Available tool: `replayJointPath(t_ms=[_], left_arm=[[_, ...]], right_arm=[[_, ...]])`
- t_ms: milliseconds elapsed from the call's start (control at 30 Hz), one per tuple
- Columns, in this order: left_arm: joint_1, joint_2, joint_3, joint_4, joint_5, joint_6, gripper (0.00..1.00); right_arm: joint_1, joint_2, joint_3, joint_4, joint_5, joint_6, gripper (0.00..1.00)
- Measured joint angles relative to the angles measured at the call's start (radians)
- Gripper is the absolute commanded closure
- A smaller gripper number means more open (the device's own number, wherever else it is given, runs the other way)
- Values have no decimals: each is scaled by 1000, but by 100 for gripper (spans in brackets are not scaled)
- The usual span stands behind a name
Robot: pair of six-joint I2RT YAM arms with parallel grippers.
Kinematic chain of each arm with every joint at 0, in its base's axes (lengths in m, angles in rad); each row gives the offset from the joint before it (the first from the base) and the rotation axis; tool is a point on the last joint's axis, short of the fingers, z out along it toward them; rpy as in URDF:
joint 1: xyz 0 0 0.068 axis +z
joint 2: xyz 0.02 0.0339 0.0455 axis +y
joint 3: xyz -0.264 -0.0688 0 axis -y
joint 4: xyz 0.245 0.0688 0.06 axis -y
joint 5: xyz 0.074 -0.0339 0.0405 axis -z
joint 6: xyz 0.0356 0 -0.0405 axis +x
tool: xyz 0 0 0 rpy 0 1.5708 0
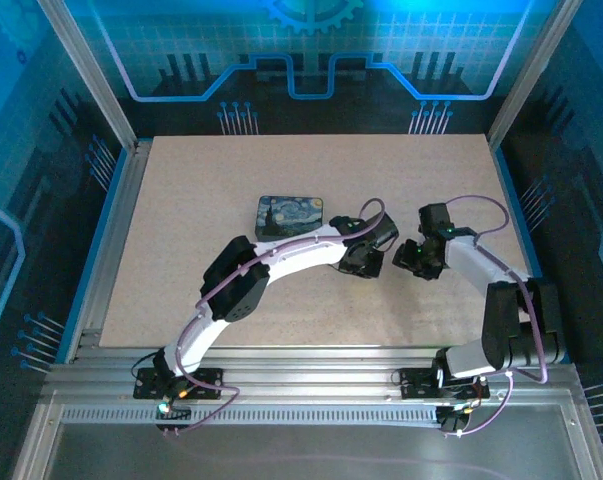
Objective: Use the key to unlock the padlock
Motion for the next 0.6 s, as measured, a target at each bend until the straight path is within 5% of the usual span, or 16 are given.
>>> replayJointPath(t_ms=[133, 600], left_arm=[[7, 0, -20, 2, 27, 0, 59], [168, -409, -347, 69, 75, 23, 57]], right_arm=[[44, 0, 4, -7, -7, -35, 51], [206, 21, -11, 69, -140, 32, 56]])
